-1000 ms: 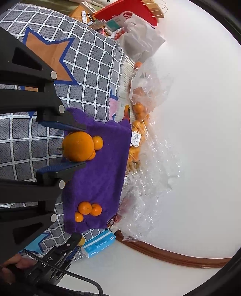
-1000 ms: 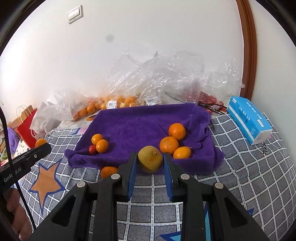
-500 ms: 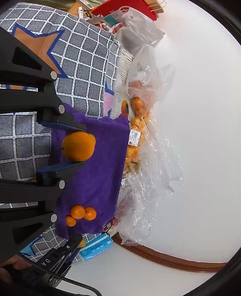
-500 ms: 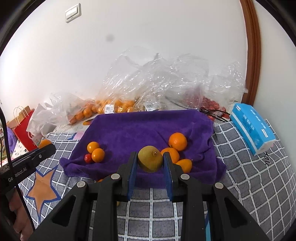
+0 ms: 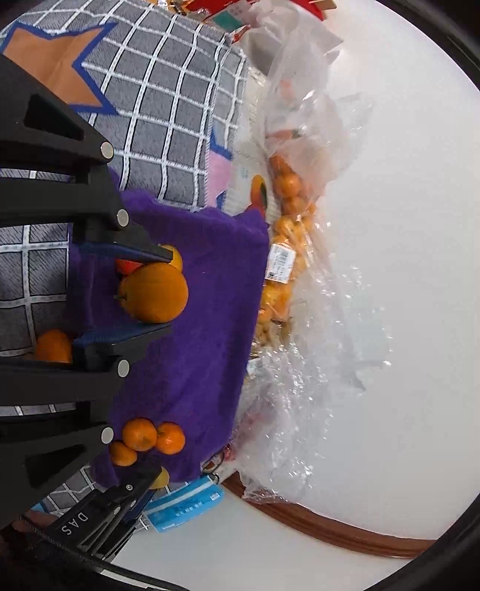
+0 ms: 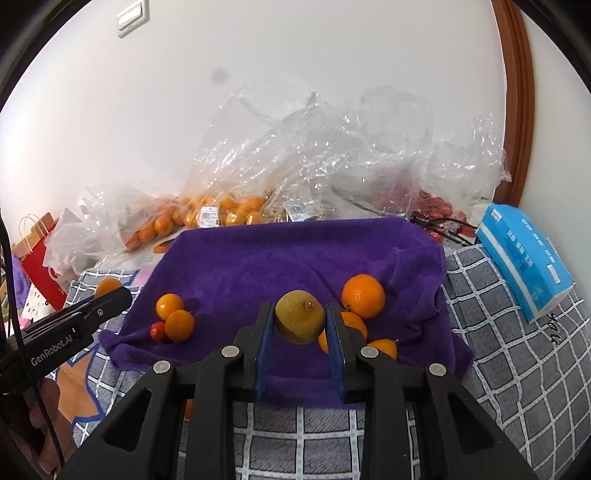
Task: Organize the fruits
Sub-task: 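Carry the held orange and lemon over the purple towel with both tools, then lower the orange and lemon onto the towel and open both tools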
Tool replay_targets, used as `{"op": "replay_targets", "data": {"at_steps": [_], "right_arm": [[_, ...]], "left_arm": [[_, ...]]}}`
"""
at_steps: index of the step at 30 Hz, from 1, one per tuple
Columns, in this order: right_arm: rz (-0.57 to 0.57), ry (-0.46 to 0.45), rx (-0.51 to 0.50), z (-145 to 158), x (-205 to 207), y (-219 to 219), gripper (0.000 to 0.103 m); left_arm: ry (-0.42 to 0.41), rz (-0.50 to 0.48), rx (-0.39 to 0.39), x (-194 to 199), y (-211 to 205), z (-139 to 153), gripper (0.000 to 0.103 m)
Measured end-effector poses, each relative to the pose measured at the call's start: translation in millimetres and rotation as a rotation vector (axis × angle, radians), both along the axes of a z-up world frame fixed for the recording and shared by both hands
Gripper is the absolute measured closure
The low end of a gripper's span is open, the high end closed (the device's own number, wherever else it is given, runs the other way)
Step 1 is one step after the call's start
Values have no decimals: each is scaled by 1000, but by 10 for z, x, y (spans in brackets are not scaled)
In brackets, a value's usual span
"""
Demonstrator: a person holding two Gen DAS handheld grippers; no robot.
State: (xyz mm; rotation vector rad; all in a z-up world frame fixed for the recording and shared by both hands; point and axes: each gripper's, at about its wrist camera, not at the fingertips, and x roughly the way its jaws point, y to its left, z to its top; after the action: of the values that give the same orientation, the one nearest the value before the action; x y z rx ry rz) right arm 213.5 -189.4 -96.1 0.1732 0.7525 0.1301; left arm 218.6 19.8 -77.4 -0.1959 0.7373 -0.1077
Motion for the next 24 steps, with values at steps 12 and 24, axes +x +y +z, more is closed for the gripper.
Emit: {"op": "replay_targets", "data": {"at_steps": [12,24], "right_arm": [[-18,29,16,-215,146,-53,76],[-9,47,37,-346,160,-67,76]], "left_arm": [[24,-4,-1,127,-6,-235,73],[28,1,-39,175,-5,-381,73]]}}
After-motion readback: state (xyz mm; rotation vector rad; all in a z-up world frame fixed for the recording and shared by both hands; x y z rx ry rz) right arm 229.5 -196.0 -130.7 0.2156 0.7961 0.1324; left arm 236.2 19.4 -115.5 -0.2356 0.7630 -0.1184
